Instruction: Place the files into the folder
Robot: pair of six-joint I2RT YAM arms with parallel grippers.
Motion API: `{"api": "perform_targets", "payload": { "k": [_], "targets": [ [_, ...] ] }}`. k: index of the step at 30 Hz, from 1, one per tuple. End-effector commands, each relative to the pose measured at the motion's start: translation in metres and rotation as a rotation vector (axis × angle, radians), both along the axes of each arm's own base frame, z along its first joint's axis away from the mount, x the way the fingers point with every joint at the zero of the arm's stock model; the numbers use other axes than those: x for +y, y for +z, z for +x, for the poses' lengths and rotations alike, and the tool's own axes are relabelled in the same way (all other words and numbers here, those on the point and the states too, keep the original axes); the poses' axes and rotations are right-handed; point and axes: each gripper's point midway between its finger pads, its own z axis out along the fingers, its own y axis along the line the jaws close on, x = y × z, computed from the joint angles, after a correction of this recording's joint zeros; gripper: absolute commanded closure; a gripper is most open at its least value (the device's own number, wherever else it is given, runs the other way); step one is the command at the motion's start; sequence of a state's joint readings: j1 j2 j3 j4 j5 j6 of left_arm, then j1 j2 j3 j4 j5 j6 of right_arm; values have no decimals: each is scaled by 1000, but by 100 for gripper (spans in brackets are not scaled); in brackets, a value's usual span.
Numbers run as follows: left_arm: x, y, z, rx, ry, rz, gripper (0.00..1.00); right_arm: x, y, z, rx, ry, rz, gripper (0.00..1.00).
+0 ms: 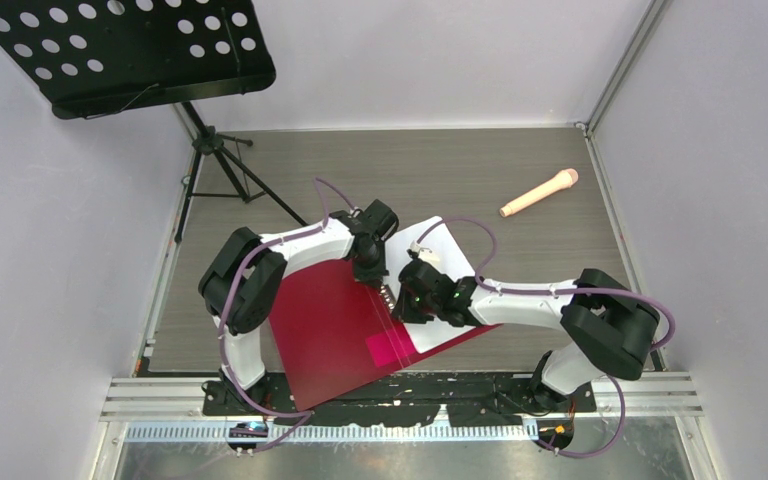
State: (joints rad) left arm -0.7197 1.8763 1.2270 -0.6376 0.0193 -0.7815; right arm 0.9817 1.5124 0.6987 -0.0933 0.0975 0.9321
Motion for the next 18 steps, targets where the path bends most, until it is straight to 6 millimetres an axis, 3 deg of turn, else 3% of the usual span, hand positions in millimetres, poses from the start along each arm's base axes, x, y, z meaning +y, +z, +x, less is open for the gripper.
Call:
{"api": "perform_targets", "payload": {
  "k": [1, 13, 18],
  "targets": [
    [35, -46, -17, 69, -5, 171, 100, -77, -56, -10, 81, -65, -337, 90],
    [33, -50, -20, 84, 10, 153, 100, -94, -61, -11, 93, -108, -368, 91],
    [31, -50, -20, 87, 15, 141, 100, -88, -58, -6, 89, -100, -359, 92]
  ]
}}
